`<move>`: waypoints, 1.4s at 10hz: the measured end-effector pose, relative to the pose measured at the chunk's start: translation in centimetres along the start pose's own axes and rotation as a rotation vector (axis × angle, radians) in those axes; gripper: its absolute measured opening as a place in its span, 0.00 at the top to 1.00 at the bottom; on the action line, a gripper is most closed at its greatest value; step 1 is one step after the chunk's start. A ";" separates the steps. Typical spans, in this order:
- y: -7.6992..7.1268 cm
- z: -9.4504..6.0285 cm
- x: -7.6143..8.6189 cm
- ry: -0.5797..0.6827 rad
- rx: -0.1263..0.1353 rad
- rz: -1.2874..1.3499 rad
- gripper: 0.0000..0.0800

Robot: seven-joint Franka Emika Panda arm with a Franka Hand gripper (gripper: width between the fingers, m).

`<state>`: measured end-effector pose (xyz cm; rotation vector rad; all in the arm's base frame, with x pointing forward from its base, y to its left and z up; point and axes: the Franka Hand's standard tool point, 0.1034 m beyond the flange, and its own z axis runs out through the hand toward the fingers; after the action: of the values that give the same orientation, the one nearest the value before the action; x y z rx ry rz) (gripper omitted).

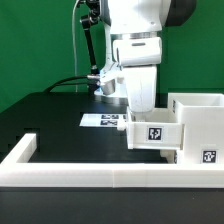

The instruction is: Assemble drawer

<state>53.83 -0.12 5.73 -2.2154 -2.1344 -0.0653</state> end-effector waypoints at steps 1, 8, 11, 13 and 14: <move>0.0 0.0 0.0 0.000 0.000 0.000 0.95; 0.0 0.4 -0.1 0.001 -0.010 -0.003 0.95; 0.1 0.4 -0.1 0.001 -0.010 -0.003 0.95; 0.6 0.3 0.0 0.001 0.003 -0.005 0.95; 0.8 0.3 0.2 0.001 0.010 -0.004 0.95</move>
Offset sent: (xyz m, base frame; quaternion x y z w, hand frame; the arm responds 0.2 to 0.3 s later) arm 0.0016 0.0197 -0.0029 -0.0116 0.0029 -0.0402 0.9991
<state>54.65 0.11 5.43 -2.2049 -2.1336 -0.0559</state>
